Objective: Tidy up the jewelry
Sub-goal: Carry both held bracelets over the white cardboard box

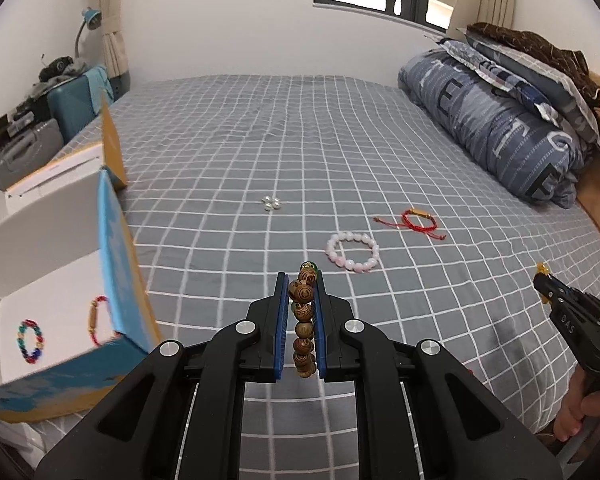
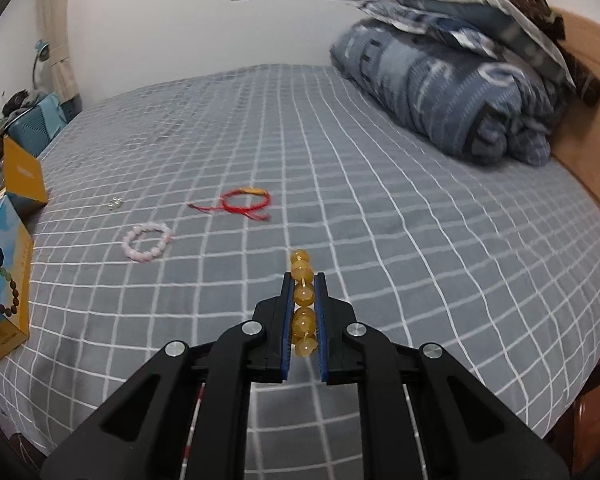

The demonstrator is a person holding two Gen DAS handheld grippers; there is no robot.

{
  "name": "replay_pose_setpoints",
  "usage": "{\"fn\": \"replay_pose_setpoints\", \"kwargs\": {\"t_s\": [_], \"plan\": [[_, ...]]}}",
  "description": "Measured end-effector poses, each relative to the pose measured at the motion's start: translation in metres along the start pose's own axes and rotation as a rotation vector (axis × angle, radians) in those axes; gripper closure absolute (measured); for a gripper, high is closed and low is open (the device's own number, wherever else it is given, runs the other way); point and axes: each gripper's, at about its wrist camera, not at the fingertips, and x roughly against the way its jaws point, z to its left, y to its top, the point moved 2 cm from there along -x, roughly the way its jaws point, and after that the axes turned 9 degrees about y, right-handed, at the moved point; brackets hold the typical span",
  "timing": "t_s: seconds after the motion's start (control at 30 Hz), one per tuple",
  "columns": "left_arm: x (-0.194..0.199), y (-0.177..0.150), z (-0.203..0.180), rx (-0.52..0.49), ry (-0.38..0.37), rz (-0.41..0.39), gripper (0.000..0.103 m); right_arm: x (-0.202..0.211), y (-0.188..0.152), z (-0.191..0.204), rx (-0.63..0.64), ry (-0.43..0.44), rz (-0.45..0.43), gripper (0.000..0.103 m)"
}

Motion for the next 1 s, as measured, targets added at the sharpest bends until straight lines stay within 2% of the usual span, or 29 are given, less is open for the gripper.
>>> {"fn": "replay_pose_setpoints", "kwargs": {"t_s": [0.2,0.63,1.0], "plan": [[0.021,0.012,0.029,0.011,0.037,-0.031,0.092,0.001,0.022,0.043,0.038,0.034,-0.012,0.094],[0.047,0.032,0.135,0.136,0.168,-0.051,0.092,-0.009,0.065,0.175,0.163,0.161,-0.014,0.094],[0.056,0.016,0.229,0.208,0.312,-0.010,0.092,-0.016,0.058,0.299,0.273,0.304,0.004,0.094]]}}
